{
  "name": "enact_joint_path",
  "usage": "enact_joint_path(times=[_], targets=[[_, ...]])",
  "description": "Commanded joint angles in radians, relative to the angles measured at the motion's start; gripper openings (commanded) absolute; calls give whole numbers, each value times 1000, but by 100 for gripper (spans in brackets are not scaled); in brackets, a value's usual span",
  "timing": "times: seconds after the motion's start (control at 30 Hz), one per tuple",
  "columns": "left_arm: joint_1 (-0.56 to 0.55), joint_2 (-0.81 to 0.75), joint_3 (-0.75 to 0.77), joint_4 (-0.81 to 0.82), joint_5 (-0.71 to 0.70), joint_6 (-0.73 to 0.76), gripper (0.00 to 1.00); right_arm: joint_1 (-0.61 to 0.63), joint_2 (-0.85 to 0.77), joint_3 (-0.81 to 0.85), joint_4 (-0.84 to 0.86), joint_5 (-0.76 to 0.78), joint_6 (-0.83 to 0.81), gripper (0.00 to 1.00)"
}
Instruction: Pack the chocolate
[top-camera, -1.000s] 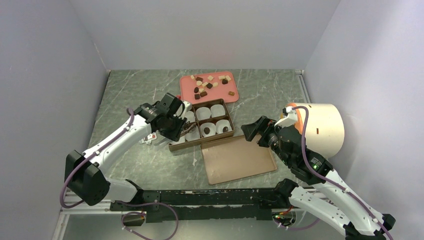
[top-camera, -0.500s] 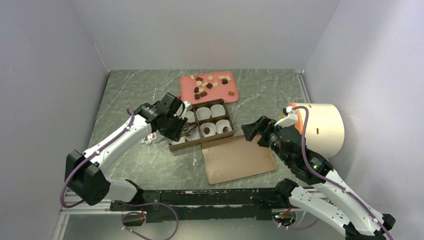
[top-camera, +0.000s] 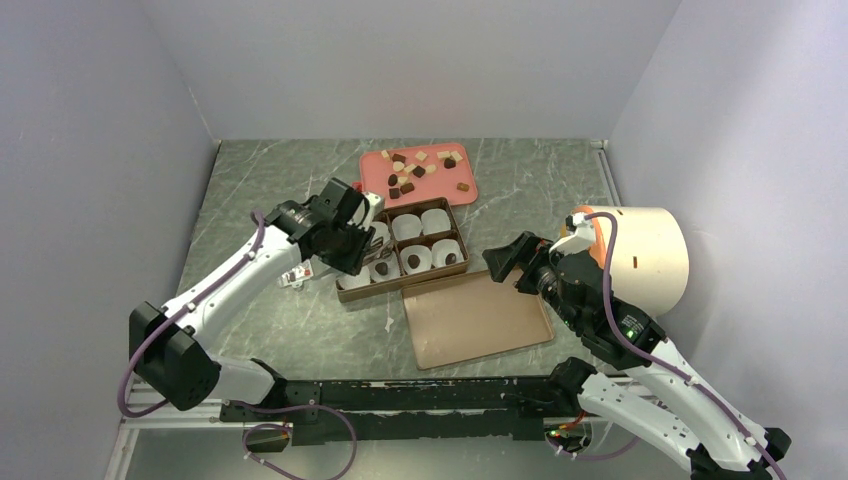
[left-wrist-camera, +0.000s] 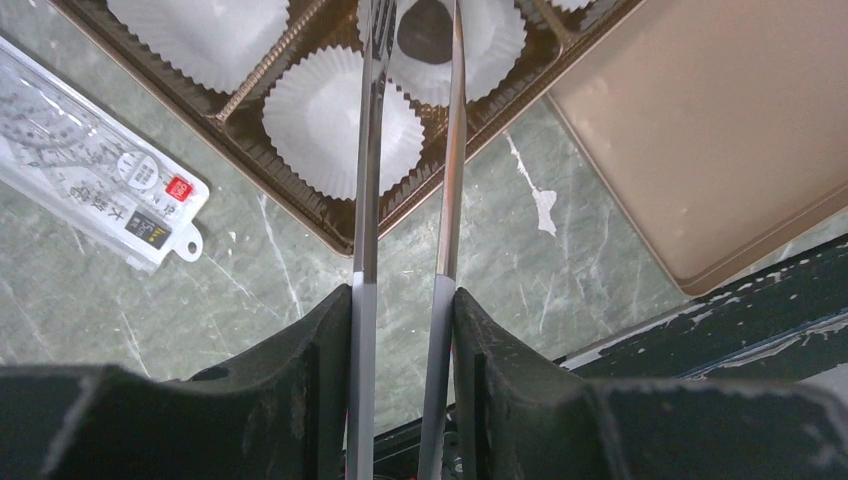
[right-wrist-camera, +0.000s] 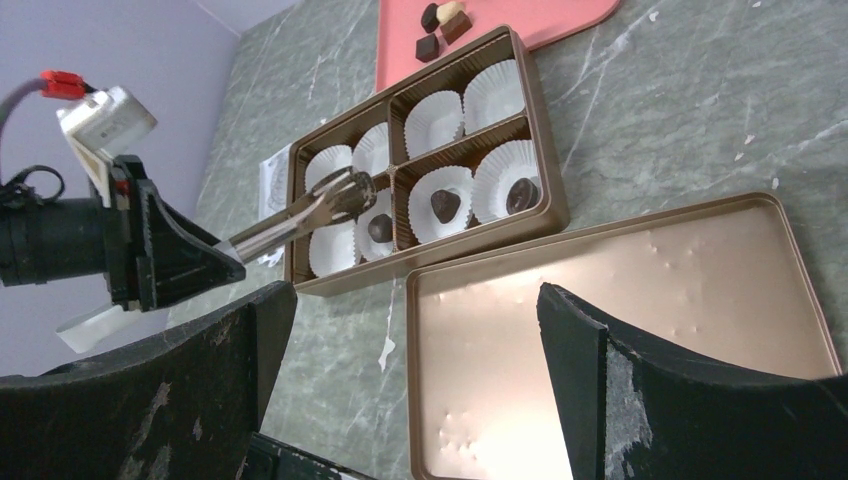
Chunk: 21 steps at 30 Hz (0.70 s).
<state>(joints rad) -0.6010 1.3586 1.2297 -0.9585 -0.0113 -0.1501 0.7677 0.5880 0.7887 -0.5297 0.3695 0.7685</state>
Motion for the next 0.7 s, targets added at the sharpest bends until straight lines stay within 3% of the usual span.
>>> enact_joint_path(times=[0.0,0.13,0.4,0.67], targets=[[-5,-33,86,19,13,-23,39,-1,-13,-9,24,27,-12,97],[-5,-34,132,68,-38,-45,38,-2,-17,-16,30,29,-12,97],[-5,115,317,162,-34,-61,37,-2,-4,-3,24,24,-19,97],[13,304,500,202,-210,-9,39,-1,-27,4,8,44,-19,97]])
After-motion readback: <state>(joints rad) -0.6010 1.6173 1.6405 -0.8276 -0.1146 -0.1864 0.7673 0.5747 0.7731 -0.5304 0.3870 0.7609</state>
